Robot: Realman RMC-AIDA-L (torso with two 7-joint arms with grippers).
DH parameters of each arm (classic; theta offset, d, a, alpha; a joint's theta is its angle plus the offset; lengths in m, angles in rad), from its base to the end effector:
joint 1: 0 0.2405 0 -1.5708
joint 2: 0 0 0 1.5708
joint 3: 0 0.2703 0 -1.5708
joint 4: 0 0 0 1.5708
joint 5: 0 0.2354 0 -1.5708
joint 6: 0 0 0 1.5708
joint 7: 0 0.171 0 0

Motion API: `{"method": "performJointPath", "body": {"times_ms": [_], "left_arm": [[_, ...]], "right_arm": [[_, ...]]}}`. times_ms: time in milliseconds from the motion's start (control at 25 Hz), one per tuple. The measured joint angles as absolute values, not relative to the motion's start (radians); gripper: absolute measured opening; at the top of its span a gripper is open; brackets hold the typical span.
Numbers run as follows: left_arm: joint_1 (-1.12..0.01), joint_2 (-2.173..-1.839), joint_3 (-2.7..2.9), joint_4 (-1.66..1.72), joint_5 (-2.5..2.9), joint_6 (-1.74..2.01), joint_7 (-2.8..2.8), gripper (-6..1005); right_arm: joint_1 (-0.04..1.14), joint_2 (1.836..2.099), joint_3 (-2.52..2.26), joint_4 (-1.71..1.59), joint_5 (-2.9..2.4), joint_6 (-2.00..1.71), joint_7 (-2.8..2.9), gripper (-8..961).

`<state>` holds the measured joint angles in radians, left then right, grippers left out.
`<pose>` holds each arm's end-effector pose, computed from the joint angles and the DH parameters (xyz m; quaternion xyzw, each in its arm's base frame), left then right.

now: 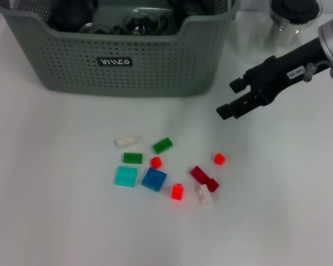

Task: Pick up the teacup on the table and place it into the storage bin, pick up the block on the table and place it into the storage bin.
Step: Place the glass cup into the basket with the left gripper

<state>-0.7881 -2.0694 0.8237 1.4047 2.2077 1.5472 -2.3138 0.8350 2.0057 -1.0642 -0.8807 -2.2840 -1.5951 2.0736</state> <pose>-0.0900 0.4511 0.0867 -0.9301 -0.2393 -0.1646 0.2246 0.1734 0.4246 -0.0271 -0.9683 0.2468 -0.0238 0.0304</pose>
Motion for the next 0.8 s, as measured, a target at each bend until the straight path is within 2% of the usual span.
{"method": "performJointPath", "body": {"times_ms": [40,80,120,280,480,680,800], "left_arm": [[-0.842,-2.040,0.847,1.327,2.301,1.463,-2.370,47],[-0.842,-2.040,0.847,1.327,2.301,1.463,-2.370,47],[-0.881,-2.024,0.857,1.260,2.371,1.410,-2.401,47],[-0.980,-2.002,0.864,1.055,2.550,1.289,-2.442,47],[-1.060,-2.004,0.893,0.906,2.739,1.218,-2.492,46],[-1.082,-2.038,0.934,0.874,2.840,1.174,-2.509,46],[-1.084,-2.041,0.959,0.838,2.852,1.141,-2.527,47]], "right_arm": [[0.835,2.004,-1.062,-0.881,-2.284,-1.598,2.074,919],[0.836,2.003,-1.061,-0.881,-2.284,-1.600,2.074,919],[0.836,2.001,-1.060,-0.881,-2.284,-1.601,2.074,919],[0.839,1.997,-1.059,-0.877,-2.284,-1.604,2.074,919],[0.840,1.994,-1.059,-0.876,-2.284,-1.610,2.074,919],[0.840,1.993,-1.058,-0.876,-2.284,-1.613,2.076,919],[0.840,1.993,-1.058,-0.874,-2.284,-1.613,2.076,918]]}}
